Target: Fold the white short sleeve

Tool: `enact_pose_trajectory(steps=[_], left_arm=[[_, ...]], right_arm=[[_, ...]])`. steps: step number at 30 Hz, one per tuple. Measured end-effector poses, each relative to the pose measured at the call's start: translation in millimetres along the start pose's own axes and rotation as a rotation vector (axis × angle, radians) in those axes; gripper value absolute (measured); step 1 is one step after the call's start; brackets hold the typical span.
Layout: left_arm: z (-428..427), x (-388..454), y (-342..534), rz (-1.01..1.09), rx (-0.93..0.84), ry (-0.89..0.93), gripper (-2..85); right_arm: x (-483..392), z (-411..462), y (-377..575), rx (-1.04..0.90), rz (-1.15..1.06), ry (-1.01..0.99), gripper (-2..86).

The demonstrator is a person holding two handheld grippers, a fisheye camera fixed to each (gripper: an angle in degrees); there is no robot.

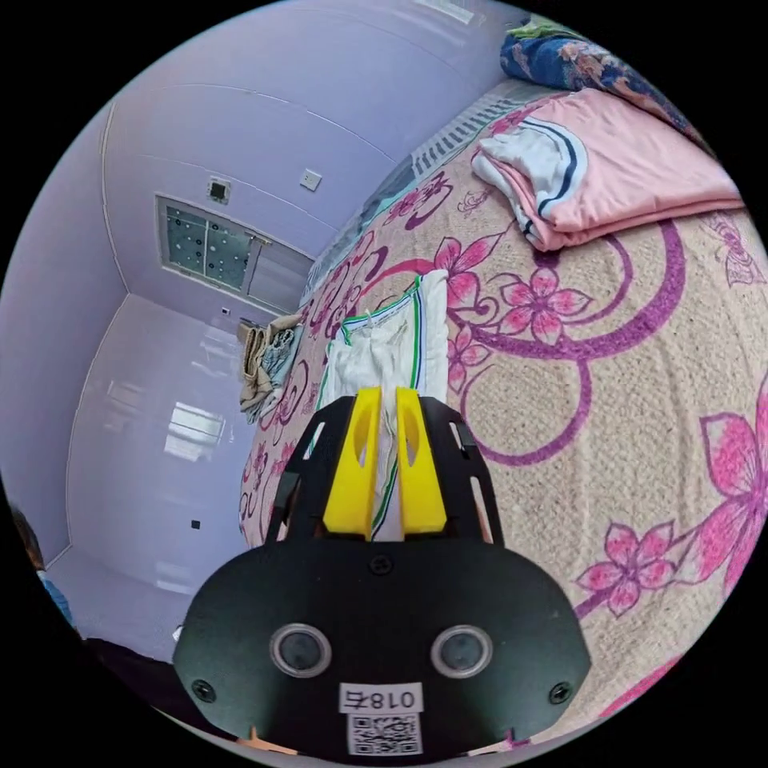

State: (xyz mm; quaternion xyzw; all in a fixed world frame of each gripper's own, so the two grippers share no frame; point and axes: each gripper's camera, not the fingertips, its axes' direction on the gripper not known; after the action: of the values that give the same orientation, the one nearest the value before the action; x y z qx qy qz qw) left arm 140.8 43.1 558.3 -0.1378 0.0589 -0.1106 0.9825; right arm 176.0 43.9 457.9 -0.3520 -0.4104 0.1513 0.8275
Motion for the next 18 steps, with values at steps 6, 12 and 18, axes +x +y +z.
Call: enact_pose_trajectory(steps=[6, 12, 18], left_arm=[[-55.3, -8.2, 76.2, -0.04, 0.184, 0.097, 13.0], [-80.8, 30.8, 117.4, 0.088, 0.281, 0.242, 12.4], [-91.9, 35.2, 153.7, -0.048, 0.348, 0.064, 12.1]], right_arm=[[-78.7, 3.6, 44.9, -0.045, -0.447, 0.087, 0.2], [-71.9, 33.8, 79.9, -0.267, -0.322, 0.405, 0.0], [-118.3, -25.5, 179.7, -0.249, -0.461, 0.081, 0.8]])
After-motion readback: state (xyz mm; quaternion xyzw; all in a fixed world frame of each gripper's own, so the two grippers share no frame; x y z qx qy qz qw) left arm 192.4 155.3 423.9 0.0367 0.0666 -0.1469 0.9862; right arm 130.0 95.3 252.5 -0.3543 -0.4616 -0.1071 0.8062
